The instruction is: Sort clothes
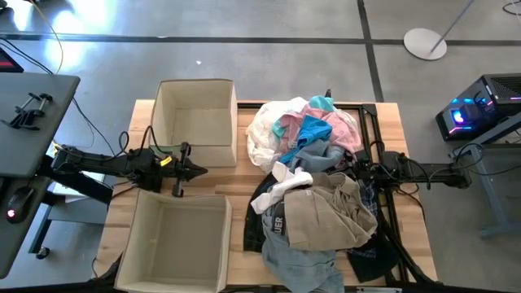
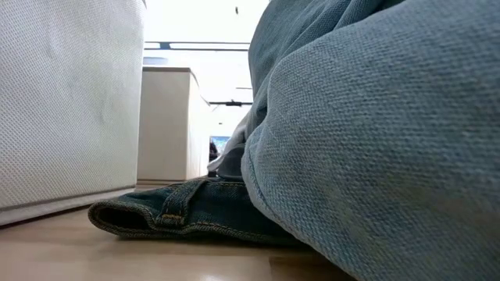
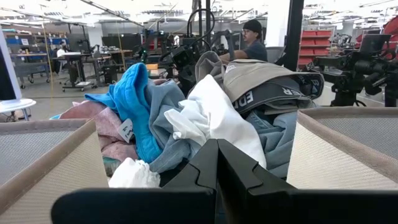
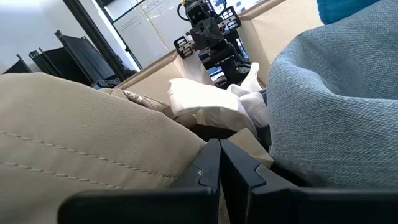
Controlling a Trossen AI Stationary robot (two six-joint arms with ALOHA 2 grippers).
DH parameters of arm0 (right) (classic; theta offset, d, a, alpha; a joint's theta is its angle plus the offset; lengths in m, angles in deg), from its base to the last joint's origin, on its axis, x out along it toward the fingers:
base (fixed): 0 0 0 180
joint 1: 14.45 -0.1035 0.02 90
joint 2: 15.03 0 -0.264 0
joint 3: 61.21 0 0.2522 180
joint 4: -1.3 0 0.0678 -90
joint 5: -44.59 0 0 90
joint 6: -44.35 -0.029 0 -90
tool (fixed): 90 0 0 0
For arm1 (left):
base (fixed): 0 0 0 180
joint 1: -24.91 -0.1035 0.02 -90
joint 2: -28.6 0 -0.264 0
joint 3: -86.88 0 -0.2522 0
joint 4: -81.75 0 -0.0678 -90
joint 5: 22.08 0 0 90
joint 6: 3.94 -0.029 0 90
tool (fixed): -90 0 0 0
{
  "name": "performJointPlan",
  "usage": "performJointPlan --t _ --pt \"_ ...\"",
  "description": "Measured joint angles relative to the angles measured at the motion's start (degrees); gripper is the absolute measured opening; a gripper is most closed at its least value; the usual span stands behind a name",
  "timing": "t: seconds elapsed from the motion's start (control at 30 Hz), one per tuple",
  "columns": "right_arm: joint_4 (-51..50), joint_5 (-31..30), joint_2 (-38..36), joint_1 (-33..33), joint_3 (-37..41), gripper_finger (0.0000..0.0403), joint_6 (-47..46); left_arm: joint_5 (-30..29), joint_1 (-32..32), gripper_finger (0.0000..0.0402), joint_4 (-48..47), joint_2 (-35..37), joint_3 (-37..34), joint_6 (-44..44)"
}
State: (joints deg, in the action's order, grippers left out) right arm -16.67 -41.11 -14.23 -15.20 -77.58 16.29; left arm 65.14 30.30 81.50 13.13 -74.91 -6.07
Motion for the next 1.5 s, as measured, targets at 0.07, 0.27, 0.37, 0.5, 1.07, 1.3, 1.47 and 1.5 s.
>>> performJointPlan --t 0.07,0.27,0.37,0.5,1.07,1.3,1.47,1.5 --pt "0.0 0.0 0.0 0.0 0.0 0.0000 0.0 0.0 0.0 0.0000 0.0 0.0 0.0 0.0" --pt "0.0 0.0 0.0 0.0 0.0 0.0000 0.0 0.0 0.0 0.0000 0.0 0.0 0.0 0.0" --pt "0.0 0.0 0.0 0.0 0.0 0.0000 0.0 0.0 0.0 0.0000 0.0 0.0 0.0 0.0" --pt "0.0 0.0 0.0 0.0 0.0 0.0000 0.0 0.0 0.0 0.0000 0.0 0.0 0.0 0.0" --pt "0.8 -2.5 0.0 0.0 0.0 0.0000 7.1 0.0 0.0 0.0000 0.0 0.0 0.0 0.0" --pt "12.7 -21.9 0.3 0.0 0.0 0.0000 -6.8 0.0 0.0 0.0000 0.1 0.0 0.0 0.0" --pt "34.7 -11.9 4.9 -2.1 2.0 0.0000 -0.4 0.0 0.0 0.0000 -0.1 0.0 0.0 1.2" --pt "39.9 -9.9 6.8 -3.2 2.1 0.0000 2.9 0.0 0.0 0.0000 -0.3 0.0 0.0 2.3"
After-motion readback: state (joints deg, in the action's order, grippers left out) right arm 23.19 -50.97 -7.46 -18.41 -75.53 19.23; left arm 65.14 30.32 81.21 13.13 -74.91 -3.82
